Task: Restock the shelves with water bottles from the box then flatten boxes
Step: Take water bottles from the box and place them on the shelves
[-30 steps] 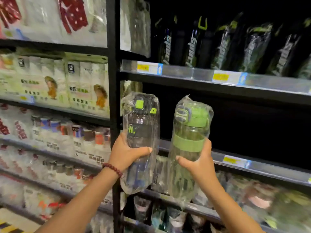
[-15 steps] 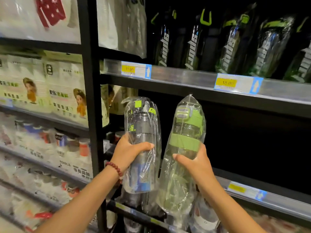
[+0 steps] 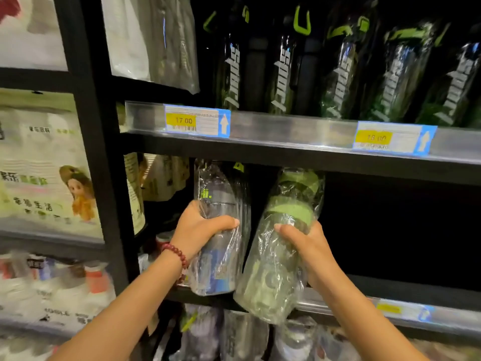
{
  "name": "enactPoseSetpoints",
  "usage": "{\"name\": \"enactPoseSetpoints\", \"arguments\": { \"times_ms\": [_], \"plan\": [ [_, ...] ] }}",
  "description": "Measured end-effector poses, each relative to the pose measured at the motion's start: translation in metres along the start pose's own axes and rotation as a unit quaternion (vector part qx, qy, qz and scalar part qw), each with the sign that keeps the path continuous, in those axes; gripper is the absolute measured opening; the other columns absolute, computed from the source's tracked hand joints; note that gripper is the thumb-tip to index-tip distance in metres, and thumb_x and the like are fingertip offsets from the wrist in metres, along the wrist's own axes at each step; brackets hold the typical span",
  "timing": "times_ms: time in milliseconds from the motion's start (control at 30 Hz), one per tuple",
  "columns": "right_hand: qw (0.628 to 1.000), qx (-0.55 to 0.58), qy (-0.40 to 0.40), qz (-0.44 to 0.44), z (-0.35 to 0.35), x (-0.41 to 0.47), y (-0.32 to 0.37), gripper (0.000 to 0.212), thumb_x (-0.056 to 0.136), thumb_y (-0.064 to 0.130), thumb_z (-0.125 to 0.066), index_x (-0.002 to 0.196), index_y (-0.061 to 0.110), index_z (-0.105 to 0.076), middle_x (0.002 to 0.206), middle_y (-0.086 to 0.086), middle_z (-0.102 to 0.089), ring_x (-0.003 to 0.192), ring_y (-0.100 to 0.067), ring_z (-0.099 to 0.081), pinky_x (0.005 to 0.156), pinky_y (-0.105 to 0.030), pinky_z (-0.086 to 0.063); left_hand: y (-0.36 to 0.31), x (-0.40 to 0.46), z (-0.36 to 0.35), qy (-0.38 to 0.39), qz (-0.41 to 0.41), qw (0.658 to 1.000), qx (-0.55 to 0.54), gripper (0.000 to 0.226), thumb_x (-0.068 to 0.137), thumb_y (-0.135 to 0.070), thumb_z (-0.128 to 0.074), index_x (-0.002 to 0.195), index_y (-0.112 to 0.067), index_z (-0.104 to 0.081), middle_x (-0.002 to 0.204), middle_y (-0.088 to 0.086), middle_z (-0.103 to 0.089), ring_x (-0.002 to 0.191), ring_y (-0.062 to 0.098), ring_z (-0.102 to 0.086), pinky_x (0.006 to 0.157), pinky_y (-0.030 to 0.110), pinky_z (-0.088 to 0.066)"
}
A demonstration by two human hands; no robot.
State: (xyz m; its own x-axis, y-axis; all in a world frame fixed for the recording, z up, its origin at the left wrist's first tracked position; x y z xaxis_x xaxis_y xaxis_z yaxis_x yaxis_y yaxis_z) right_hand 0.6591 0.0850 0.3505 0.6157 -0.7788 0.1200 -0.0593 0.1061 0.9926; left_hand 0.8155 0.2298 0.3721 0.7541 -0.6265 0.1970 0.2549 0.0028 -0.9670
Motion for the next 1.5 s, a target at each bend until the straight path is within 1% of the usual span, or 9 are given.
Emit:
{"name": "enactPoseSetpoints", "arguments": {
  "times_ms": [100,300,400,600,800,900,1000,1233,1500],
  "plan": [
    [0.999,0.001,-0.044,-0.003,-0.002,0.01,0.001,0.083,0.047,0.051,-0.077,0.114,0.008,-0.054,0.105,-0.013,-0.064,0.086,-0.023,-0.069,0.06,-0.029,-0.054,0.006,0.012,-0.003,0.007,-0.014,1.0,0.013,0.042,0.065,-0.019,-0.086,0.078,-0.019,-0.046,0.078,-0.002,-0.054,0.068,0.007,-0.053,0.049,0.01,-0.041],
    [0.99,0.076,-0.114,0.012,-0.002,0.008,-0.004,0.064,0.068,0.033,-0.078,0.116,0.004,-0.048,0.098,-0.011,-0.06,0.083,-0.025,-0.065,0.06,-0.032,-0.05,0.026,0.042,-0.005,0.017,0.034,0.999,-0.034,0.038,0.065,-0.021,-0.085,0.051,-0.015,-0.051,0.052,-0.001,-0.052,0.05,0.012,-0.05,0.047,0.018,-0.039],
    [0.977,0.128,-0.168,0.011,0.003,0.005,-0.007,0.054,0.077,0.025,-0.075,0.119,0.008,-0.045,0.106,-0.011,-0.061,0.096,-0.031,-0.066,0.072,-0.04,-0.056,0.033,0.051,-0.008,-0.014,0.061,0.994,-0.084,0.024,0.065,-0.018,-0.085,0.076,-0.007,-0.066,0.073,0.004,-0.067,0.067,0.014,-0.063,0.05,0.017,-0.047],
    [0.946,0.203,-0.249,0.036,0.007,0.006,-0.017,0.062,0.08,0.026,-0.072,0.128,0.02,-0.033,0.118,-0.008,-0.055,0.102,-0.021,-0.061,0.086,-0.042,-0.052,0.047,0.054,-0.009,-0.053,0.006,0.995,-0.082,0.064,0.062,-0.014,-0.087,0.118,-0.007,-0.057,0.103,0.005,-0.066,0.093,0.018,-0.064,0.079,0.026,-0.049],
    [0.962,0.074,-0.241,0.103,-0.012,0.004,-0.025,0.078,0.072,0.021,-0.082,0.128,0.027,-0.027,0.118,0.006,-0.05,0.106,-0.009,-0.054,0.094,-0.035,-0.045,0.064,0.055,0.001,-0.084,-0.037,0.996,-0.02,0.038,0.06,-0.015,-0.088,0.068,-0.012,-0.052,0.073,0.009,-0.059,0.07,0.018,-0.056,0.063,0.033,-0.048],
    [0.967,-0.019,-0.224,0.119,-0.023,0.005,-0.025,0.092,0.067,0.026,-0.085,0.135,0.013,-0.024,0.128,-0.007,-0.046,0.115,-0.022,-0.051,0.1,-0.042,-0.046,0.071,0.054,0.008,-0.081,-0.061,0.994,0.049,0.074,0.044,-0.043,-0.087,0.097,-0.001,-0.057,0.083,0.01,-0.064,0.075,0.017,-0.06,0.063,0.023,-0.048],
    [0.965,-0.082,-0.203,0.145,-0.034,0.003,-0.023,0.072,0.072,0.019,-0.082,0.12,0.014,-0.029,0.114,0.006,-0.047,0.102,-0.008,-0.052,0.085,-0.014,-0.046,0.078,0.05,0.012,-0.068,-0.061,0.993,0.07,0.096,0.035,-0.062,-0.076,0.108,-0.002,-0.058,0.09,0.005,-0.067,0.083,0.012,-0.065,0.066,0.014,-0.048],
    [0.959,-0.133,-0.145,0.203,-0.057,0.004,-0.023,0.068,0.07,0.018,-0.083,0.11,0.024,-0.029,0.106,0.019,-0.046,0.094,0.015,-0.05,0.074,-0.001,-0.04,0.074,0.031,0.01,-0.038,-0.043,0.998,0.02,0.105,0.053,-0.027,-0.092,0.136,-0.012,-0.028,0.12,-0.001,-0.053,0.113,0.015,-0.053,0.093,0.026,-0.043],
    [0.963,-0.166,-0.102,0.184,-0.054,0.013,-0.024,0.098,0.063,0.025,-0.088,0.134,0.017,-0.021,0.129,0.003,-0.036,0.119,-0.009,-0.04,0.095,-0.017,-0.035,0.071,0.019,0.027,0.051,-0.003,0.998,0.035,0.104,0.074,-0.019,-0.079,0.146,-0.015,-0.004,0.124,-0.01,-0.034,0.119,0.009,-0.036,0.094,0.023,-0.03]
  ]
}}
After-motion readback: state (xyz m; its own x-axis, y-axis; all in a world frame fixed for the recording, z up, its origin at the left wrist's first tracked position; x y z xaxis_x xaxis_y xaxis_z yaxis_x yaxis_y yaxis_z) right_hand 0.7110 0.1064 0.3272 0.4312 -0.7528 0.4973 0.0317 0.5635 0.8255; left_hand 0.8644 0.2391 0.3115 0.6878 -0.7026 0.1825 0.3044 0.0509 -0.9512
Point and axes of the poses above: each hand's wrist, its own x-axis towards the middle knuckle, its own z-axis out of the back of the hand, y = z × x, the point moved 2 cm from there along x, towards the middle knuckle
